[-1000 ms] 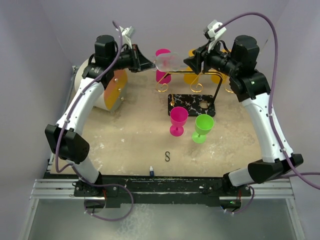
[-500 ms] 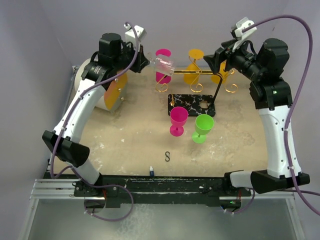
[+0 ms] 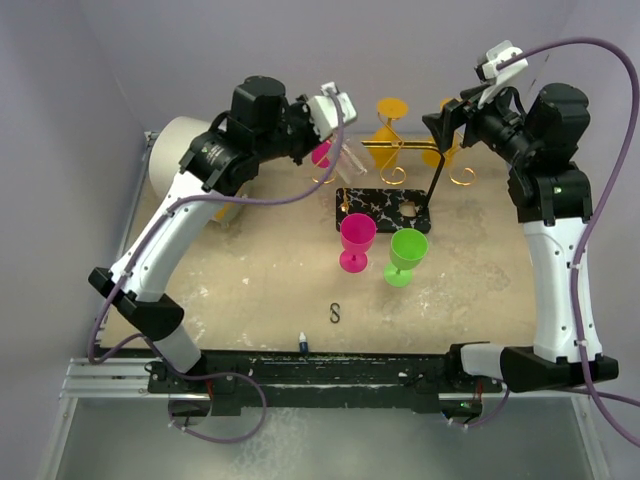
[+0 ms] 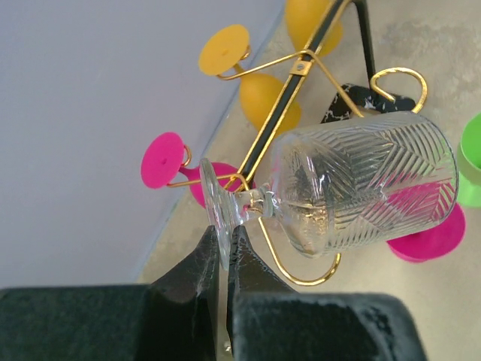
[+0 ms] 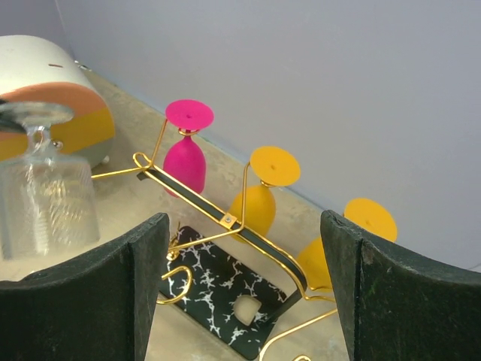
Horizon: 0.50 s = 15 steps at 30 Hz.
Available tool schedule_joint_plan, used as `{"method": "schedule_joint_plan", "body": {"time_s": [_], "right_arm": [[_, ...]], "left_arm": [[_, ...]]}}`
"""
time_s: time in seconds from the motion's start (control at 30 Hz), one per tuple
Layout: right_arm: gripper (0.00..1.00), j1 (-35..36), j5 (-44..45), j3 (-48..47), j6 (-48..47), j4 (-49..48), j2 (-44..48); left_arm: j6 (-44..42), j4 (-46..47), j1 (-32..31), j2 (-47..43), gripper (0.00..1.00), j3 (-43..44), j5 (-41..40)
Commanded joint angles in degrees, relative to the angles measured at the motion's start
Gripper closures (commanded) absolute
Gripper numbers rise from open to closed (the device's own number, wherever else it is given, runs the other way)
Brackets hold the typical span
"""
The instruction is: Place the wine glass upside down on the wine glass rack
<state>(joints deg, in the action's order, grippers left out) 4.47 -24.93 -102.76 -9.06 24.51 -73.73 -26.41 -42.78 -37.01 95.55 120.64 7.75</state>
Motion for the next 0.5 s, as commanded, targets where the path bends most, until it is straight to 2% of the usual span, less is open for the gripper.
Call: {"method": "schedule_joint_plan", "body": {"time_s": [0.0, 0.23, 0.47], "right_arm": [[0.16, -1.1, 0.3, 0.3, -0.6, -1.5, 1.6], [0.16, -2.2, -0.8, 1.5, -0.3, -1.7, 2.2], [0.16, -2.7, -2.1, 1.7, 0.1, -2.0, 2.0]], "left_arm": [[-13.1, -0.7, -6.1, -0.5, 1.00, 3.7, -3.7], [-20.4, 0.9, -11.5, 2.7, 1.00, 1.2, -13.6], [-22.9, 3.8, -12.4, 4.2, 1.00, -2.4, -19.1]]}}
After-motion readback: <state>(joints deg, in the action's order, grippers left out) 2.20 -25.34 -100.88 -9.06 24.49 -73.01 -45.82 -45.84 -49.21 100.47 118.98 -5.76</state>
